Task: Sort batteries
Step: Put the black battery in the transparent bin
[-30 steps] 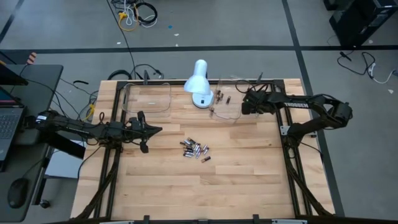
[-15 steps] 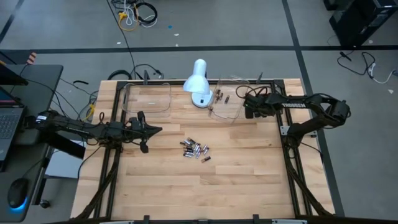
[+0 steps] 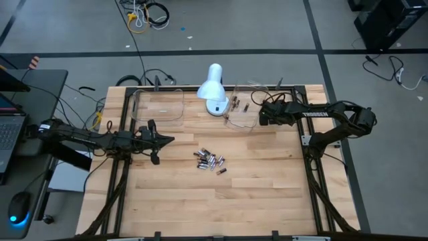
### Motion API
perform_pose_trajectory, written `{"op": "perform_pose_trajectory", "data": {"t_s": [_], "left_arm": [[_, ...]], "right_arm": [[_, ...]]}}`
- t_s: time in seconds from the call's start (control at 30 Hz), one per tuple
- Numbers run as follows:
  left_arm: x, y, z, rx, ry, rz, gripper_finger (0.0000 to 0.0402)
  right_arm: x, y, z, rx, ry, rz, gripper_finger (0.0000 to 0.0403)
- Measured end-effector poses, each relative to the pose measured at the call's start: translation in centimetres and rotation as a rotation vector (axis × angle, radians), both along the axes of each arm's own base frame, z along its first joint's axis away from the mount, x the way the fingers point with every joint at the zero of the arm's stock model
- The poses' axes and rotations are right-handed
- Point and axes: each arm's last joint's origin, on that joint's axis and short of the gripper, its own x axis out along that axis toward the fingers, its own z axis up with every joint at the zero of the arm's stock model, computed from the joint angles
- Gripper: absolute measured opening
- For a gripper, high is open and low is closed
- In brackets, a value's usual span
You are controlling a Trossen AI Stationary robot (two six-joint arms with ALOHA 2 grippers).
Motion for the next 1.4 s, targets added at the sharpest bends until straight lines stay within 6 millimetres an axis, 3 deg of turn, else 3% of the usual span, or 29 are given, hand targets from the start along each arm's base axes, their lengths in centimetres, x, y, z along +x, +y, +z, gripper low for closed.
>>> {"op": "perform_pose_trajectory", "data": {"t_s": [0.17, 0.3, 0.53, 0.77, 0.97, 1.13, 1.27, 1.4], "left_arm": [[0.0, 0.0, 0.1, -0.001, -0.005, 0.0, 0.0002], [0.0, 0.0, 0.0, -0.001, -0.005, 0.0, 0.0002], [0.0, 0.0, 0.0, -0.02, -0.007, 0.0, 0.0002], [0.0, 0.0, 0.0, -0.02, -0.007, 0.0, 0.0002], [0.0, 0.0, 0.0, -0.02, -0.007, 0.0, 0.0002], [0.0, 0.0, 0.0, -0.035, -0.01, 0.0, 0.0002], [0.0, 0.0, 0.0, -0.045, -0.008, 0.0, 0.0002], [0.0, 0.0, 0.0, -0.04, -0.008, 0.0, 0.0002]], "right_arm": [[1.3, -0.7, 0.3, -0.096, -0.101, 0.038, 0.0148], [1.3, -0.7, 0.0, -0.117, -0.104, 0.037, 0.0147], [0.7, 0.0, -0.5, -0.08, -0.045, 0.046, 0.0133], [1.8, 1.5, -0.3, -0.154, -0.043, 0.103, 0.0117], [2.6, 2.3, -0.6, -0.316, -0.08, 0.139, 0.007], [0.5, 3.0, -2.8, -0.274, -0.077, 0.086, 0.0008], [-0.6, 3.8, -4.2, -0.308, -0.229, 0.057, 0.0006], [-0.8, 4.4, -4.8, -0.423, -0.496, 0.067, 0.0002]]}}
